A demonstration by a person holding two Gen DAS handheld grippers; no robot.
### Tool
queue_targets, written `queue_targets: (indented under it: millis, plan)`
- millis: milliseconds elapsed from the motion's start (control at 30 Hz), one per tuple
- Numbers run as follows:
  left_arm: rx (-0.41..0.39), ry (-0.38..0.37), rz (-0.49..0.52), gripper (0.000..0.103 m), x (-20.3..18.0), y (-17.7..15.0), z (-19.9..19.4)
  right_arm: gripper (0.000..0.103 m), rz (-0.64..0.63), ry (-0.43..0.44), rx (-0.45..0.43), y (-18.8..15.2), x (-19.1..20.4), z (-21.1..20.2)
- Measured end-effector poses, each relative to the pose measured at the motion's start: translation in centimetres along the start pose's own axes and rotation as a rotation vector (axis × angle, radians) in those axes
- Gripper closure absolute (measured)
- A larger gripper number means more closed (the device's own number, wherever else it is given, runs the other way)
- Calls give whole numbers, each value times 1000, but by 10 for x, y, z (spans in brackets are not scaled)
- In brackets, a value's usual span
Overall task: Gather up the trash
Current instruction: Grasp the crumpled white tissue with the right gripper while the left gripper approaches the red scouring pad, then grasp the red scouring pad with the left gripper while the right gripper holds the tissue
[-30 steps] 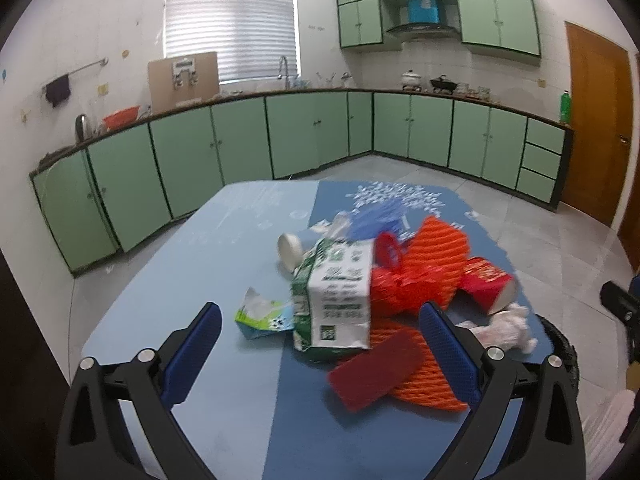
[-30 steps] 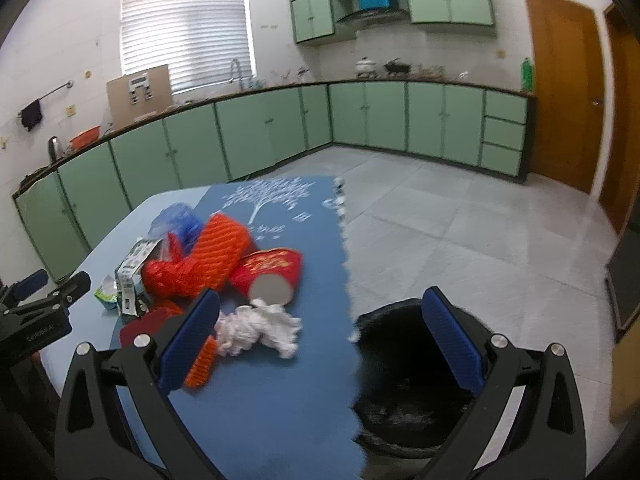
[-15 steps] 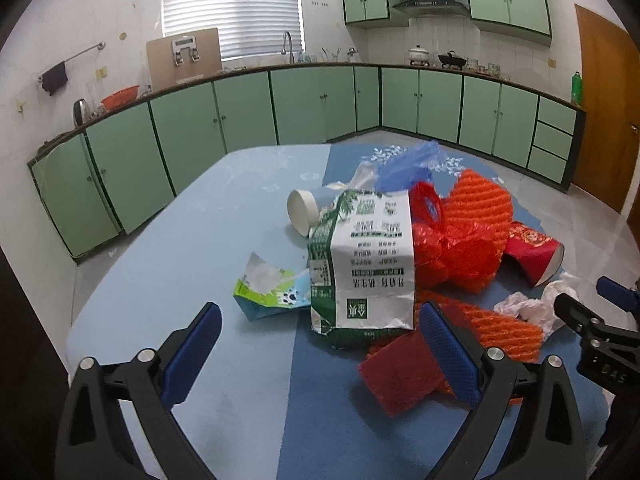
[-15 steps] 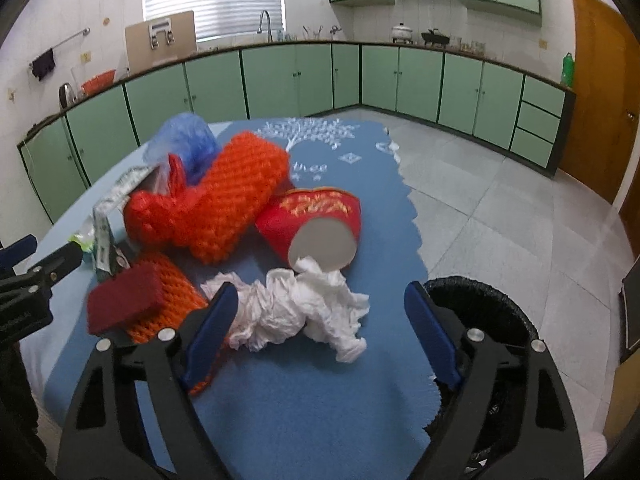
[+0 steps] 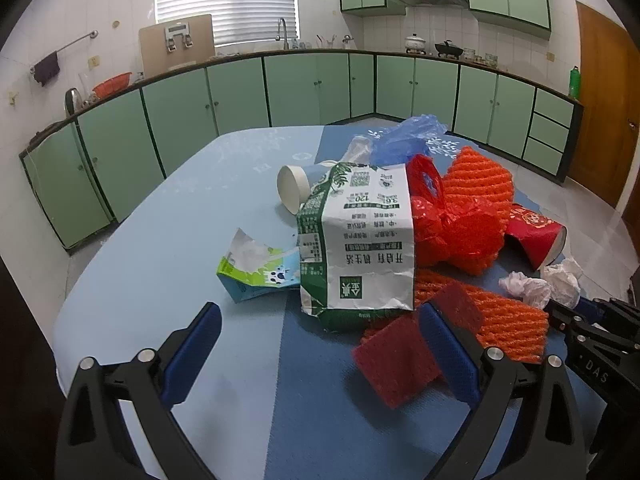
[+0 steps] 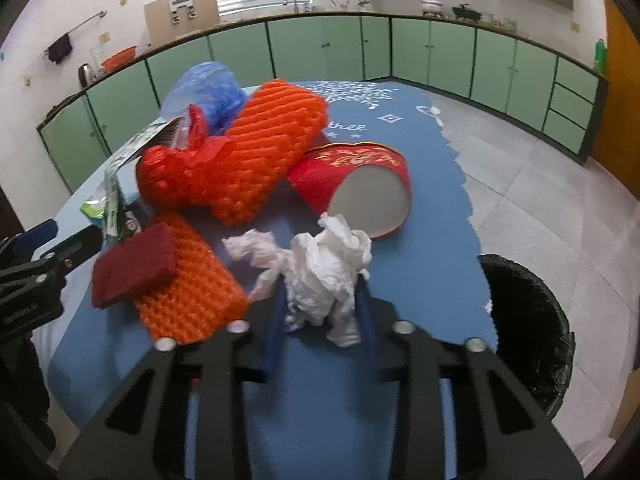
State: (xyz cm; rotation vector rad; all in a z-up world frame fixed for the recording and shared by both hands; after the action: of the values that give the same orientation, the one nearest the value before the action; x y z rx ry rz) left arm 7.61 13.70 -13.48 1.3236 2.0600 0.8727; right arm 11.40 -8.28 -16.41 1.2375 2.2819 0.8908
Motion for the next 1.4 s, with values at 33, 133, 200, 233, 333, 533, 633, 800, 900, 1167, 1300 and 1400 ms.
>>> queue_targets:
  millis: [33,133,200,233,333,533,633,800,900,1167,1300,1400]
  plan:
    - [1,-4,1,6,-1,-1,0,80,-2,4,-2,-1,1,-2]
    - [13,-17,1,6,-4,-4,-2,82,24,19,-13,-2,-2,-8]
    - [23,-26,1,6,-7,-6,-2,82,36,19,-25,-2,-5,-16]
    - [29,-34,1,6,-9,-7,-2,82,32,14,-29,-1,-6,-18]
    - [36,-46,10,6,-16,-10,-1,82,33,2,-41,-2,-11,-26]
    - [82,-50,18,6,-25,-19,7,82,60,-12,-23,-11,-23,-27]
    - [101,-47,12,6,-25,-20,11,82,62,-10,-19,-12,-24,-25]
    - [116,-58,7,6,-31,-23,10,82,55,-10,-19,-12,-22,-24]
    - [114,-62,7,6,-39,-21,10,82,67,-14,-20,-12,-27,-24]
    - [132,-52,-22,6,-57,-16,18,82,67,0,-11,-14,-27,-21]
    - [143,-26,-24,6,-60,-18,24,82,72,8,-10,-16,-31,-18]
    - [162,-20,-36,6,-58,-23,28,82,80,14,-8,-17,-35,-16]
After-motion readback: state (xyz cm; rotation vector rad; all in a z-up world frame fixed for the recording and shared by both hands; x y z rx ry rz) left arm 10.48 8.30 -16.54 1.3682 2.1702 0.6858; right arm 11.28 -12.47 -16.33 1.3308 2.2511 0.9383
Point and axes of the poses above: each gripper's, at about its wrist camera, not at the fingertips, and z roughly the way its jaws point, x to its left, y to its top, the point moved 1 cm from there along z, roughly the way its jaws point, and after that the axes turned 11 degrees about -z, right-handed, at the moved point
